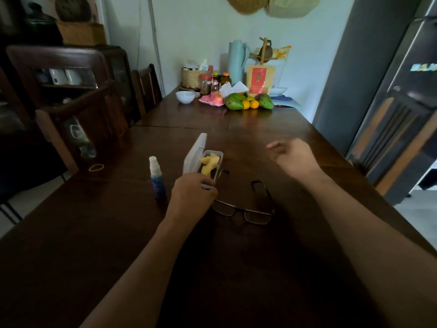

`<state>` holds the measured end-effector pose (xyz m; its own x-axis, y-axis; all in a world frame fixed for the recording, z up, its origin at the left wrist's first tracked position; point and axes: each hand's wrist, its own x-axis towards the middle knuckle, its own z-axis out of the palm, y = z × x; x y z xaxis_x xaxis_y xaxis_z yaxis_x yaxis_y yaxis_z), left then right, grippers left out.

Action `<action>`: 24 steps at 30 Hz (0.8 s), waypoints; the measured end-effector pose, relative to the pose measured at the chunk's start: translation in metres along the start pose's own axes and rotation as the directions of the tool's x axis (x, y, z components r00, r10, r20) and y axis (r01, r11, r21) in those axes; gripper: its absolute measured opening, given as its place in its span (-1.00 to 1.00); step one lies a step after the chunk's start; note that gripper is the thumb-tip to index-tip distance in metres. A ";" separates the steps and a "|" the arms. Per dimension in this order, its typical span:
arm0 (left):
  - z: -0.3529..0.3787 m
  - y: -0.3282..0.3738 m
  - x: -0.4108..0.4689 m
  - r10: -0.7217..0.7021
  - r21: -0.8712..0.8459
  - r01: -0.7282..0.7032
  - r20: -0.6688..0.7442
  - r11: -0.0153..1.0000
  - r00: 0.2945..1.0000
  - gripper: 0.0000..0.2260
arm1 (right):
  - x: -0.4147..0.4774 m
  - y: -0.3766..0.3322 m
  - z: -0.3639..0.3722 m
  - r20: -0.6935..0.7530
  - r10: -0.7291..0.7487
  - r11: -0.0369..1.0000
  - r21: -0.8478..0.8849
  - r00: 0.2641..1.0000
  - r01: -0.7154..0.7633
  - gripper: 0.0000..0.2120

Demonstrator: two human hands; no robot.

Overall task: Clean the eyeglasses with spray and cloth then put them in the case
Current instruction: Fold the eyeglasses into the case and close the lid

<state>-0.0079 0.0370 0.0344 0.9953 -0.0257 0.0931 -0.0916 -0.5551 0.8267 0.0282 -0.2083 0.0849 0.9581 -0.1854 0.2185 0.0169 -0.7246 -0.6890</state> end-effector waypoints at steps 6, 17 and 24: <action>0.023 0.021 -0.003 -0.023 0.048 0.024 -0.012 0.999 1.000 -0.83 | -0.062 0.023 -0.021 0.339 0.210 0.908 0.279 0.917 -0.311 -0.74; 0.047 0.016 -0.016 -0.027 -0.086 0.026 -0.009 0.996 1.000 -0.76 | -0.077 0.062 -0.007 0.008 0.217 0.919 0.334 0.976 -0.208 -0.78; 0.051 0.008 -0.023 0.066 -0.154 -0.072 -0.042 0.986 0.997 -0.84 | -0.079 0.074 -0.010 0.013 0.182 0.929 0.325 0.983 -0.176 -0.80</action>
<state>-0.0304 -0.0089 0.0109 0.9849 -0.0272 0.1707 -0.1664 -0.4174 0.8933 -0.0488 -0.2535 0.0235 0.9487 -0.3058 0.0804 -0.0603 -0.4245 -0.9034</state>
